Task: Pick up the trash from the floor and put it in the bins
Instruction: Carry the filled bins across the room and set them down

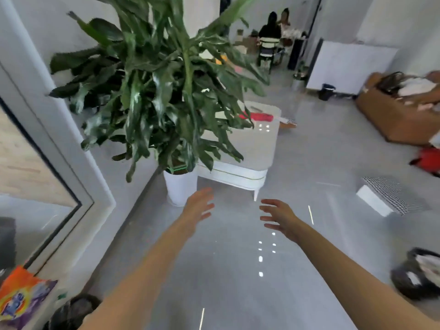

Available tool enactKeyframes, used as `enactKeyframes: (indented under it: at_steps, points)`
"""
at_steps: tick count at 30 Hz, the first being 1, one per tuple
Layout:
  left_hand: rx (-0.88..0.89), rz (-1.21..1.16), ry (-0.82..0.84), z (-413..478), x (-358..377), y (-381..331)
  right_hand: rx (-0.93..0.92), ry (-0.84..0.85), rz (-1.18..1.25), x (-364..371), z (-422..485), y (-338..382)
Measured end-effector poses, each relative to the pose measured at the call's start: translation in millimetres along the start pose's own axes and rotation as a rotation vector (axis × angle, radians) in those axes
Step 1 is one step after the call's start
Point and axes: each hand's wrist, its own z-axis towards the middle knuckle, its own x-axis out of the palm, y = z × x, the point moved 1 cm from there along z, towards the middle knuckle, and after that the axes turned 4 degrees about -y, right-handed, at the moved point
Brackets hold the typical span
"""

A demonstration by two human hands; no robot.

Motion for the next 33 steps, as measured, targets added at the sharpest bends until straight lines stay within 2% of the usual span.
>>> enactKeyframes:
  at_steps: [5,14,24,33]
  points:
    - [0.0,0.078,0.193,-20,143,16,0.03,-0.173,0.136,-146,-16,-44]
    - [-0.051,0.258,0.408,-77,386,69,0.113,-0.416,0.279,-382,-56,-131]
    - [-0.067,0.493,0.575,-72,583,114,0.206,-0.64,0.437,-545,-49,-194]
    - [-0.144,0.622,0.72,27,777,145,0.33,-0.781,0.556,-671,64,-221]
